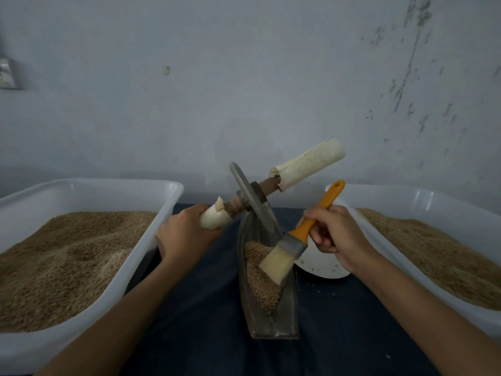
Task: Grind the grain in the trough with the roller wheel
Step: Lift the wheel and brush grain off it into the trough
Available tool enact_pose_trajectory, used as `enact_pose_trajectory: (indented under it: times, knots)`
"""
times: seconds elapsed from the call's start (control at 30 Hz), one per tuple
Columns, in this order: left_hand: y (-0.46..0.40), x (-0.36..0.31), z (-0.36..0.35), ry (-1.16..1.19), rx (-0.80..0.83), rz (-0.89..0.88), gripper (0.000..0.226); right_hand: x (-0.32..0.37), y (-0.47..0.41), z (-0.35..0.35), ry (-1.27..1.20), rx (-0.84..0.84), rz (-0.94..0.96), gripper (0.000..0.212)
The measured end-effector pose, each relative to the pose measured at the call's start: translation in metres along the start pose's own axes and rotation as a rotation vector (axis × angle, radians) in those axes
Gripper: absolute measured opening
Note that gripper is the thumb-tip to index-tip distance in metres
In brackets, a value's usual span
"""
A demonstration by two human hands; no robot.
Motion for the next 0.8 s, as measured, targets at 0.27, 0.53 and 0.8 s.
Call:
enact_pose_trajectory:
  times: [0.27, 0.53, 0.8]
  knots:
    - [0.002, -0.004, -0.003, -0.019, 0.006, -0.016, 0.025, 0.001, 0.009, -0.019, 0.290, 0.201, -0.108, 0.032]
    - [0.002, -0.003, -0.003, -0.008, 0.002, -0.001, 0.029, -0.008, 0.011, -0.028, 0.502, 0.022, 0.286, 0.048]
    - [0.001, -0.001, -0.001, 0.012, -0.003, 0.028, 0.028, 0.015, 0.007, -0.017, 0.240, -0.023, 0.187, 0.033]
Point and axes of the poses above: each hand's wrist, its own y-axis away from the middle knuckle, its own z-axis out of the back of the hand, x = y × z, the point moved 1 cm from there along -y, towards the middle knuckle, and after that the axes turned 5 degrees about -z, right-handed, at the moved point
